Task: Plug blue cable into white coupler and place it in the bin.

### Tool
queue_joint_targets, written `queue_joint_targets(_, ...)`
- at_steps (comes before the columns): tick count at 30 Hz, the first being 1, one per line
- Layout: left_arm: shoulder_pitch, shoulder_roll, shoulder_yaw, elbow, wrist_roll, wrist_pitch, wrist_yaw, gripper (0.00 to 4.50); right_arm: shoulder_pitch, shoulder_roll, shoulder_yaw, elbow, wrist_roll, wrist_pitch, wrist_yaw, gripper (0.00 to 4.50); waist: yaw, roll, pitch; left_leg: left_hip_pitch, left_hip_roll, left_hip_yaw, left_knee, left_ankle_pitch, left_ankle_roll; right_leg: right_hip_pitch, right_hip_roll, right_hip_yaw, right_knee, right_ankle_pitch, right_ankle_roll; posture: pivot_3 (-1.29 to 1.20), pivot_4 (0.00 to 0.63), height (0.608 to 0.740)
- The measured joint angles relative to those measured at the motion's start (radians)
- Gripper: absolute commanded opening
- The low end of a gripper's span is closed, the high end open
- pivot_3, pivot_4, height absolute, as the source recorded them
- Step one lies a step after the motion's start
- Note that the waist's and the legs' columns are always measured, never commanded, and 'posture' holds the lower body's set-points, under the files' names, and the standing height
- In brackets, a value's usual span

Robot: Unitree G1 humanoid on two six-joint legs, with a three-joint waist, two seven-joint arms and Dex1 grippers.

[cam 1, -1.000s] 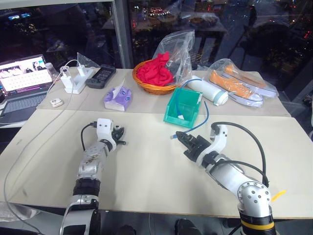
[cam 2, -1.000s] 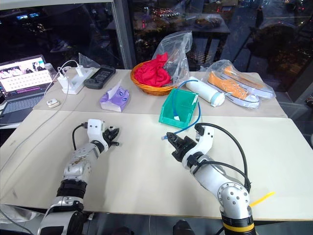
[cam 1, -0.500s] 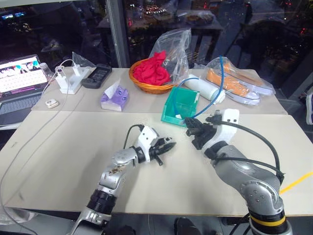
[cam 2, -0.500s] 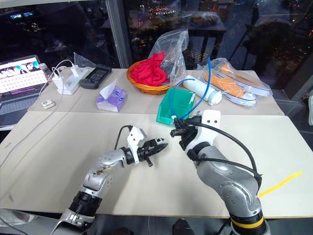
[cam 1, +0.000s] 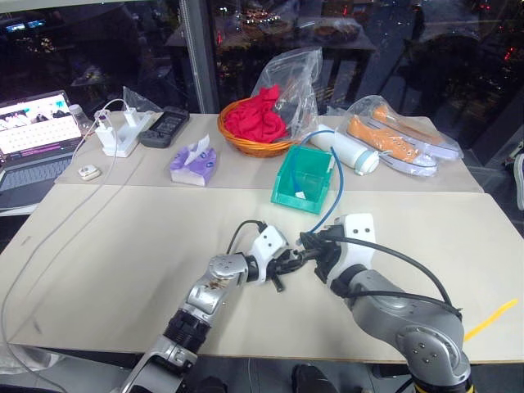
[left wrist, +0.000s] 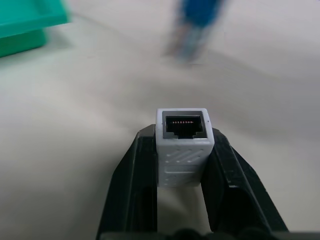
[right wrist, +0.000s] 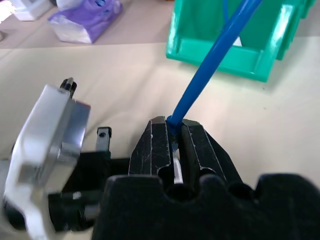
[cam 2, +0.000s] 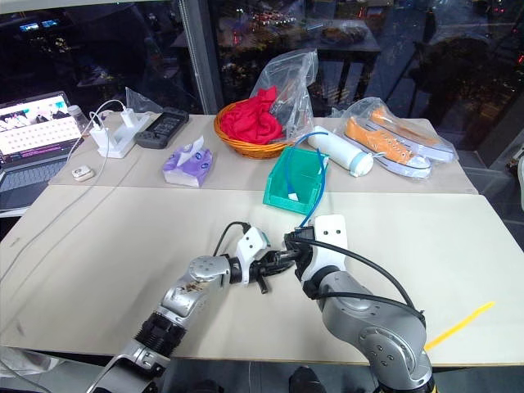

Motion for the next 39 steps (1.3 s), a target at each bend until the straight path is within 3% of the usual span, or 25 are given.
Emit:
queue_joint_targets(8,0.029,-0.036,-0.008,0.03,0.026,-0.113,0.022,0.68,0.031,0.042,-0.039,-0.007,-0.054,0.032,-0.015,0.0,0.002,0.0,0.0,0.0,0.0,0.0,0.0,0.0,0.0,0.0,0.0,0.0,0.0,0.0,0.0,0.0,0.15,0.723)
queue_joint_targets(18,0.081,-0.056,0.016,0.096,0.027,-0.32,0.036,0.68,0.05,-0.016,-0.044,-0.101,-0.133,0.039,0.082,0.0,-0.001,0.0,0.0,0.002,0.0,0.0,0.0,0.0,0.0,0.001,0.0,0.0,0.0,0.0,0.0,0.0,0.15,0.723)
queue_joint_targets(27,0.085,-0.063,0.012,0.108,0.028,-0.342,0.028,0.68,0.051,-0.039,-0.011,-0.127,-0.153,0.041,0.209,0.0,0.0,0.0,0.0,0.003,0.0,0.0,0.0,0.0,0.001,0.002,0.0,0.0,0.0,0.0,0.0,0.0,0.15,0.723)
queue_joint_targets(39,0.09,-0.063,0.009,0.105,0.031,-0.339,0.011,0.68,0.061,-0.079,0.049,-0.127,-0.278,0.084,0.262,0.0,0.001,0.0,0.0,0.003,0.0,0.0,0.0,0.0,0.001,0.003,0.0,0.0,0.0,0.0,0.0,0.0,0.15,0.723)
